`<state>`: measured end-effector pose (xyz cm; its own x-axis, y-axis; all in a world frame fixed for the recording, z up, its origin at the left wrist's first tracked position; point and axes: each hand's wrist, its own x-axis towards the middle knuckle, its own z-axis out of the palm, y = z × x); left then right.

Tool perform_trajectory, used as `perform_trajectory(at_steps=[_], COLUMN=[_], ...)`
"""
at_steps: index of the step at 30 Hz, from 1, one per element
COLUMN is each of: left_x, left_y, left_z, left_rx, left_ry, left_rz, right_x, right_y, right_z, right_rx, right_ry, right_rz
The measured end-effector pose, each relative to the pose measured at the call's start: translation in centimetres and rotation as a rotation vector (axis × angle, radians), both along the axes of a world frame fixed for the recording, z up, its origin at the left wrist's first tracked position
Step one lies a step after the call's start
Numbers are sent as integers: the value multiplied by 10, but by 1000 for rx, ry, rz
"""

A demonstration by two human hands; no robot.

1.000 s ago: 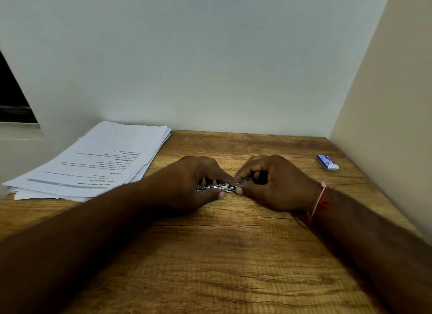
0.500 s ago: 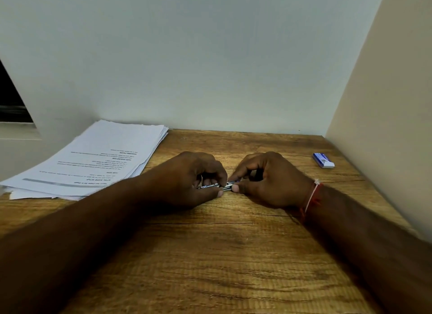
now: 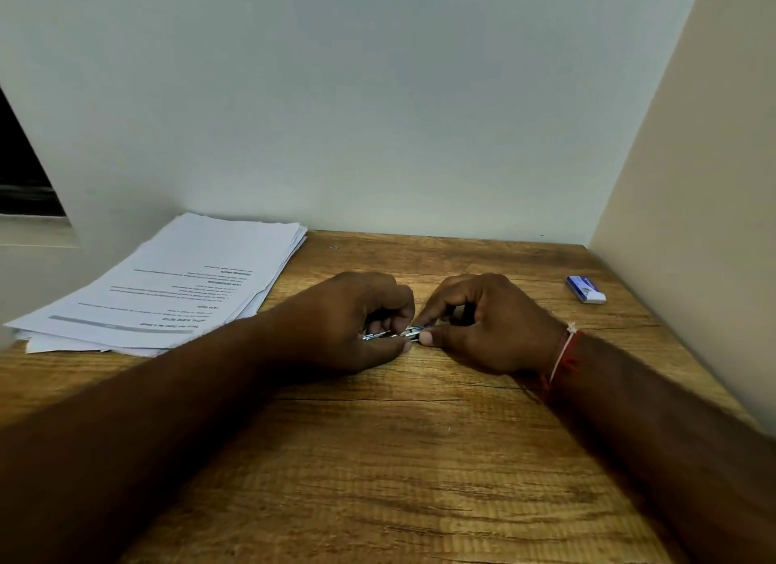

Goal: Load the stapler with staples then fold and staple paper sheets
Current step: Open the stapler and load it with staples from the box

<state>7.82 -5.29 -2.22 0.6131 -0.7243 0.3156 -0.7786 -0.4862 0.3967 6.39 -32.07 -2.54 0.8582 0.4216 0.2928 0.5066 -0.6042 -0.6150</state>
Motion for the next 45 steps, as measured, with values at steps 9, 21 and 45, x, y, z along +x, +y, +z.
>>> perform_trajectory(at_steps=[9, 21, 45], left_x=[-2, 2, -4], left_y=[-9, -8, 9], left_z=[-4, -9, 5], left_rx=[74, -57, -174], left_ry=[-48, -31, 19], left_rz=[19, -8, -2], right_x=[0, -2, -3], right_y=[8, 12, 11], right_z=[-3, -3, -4], right_rx=[15, -15, -29], right_ry=[-53, -74, -56], right_rz=[35, 38, 3])
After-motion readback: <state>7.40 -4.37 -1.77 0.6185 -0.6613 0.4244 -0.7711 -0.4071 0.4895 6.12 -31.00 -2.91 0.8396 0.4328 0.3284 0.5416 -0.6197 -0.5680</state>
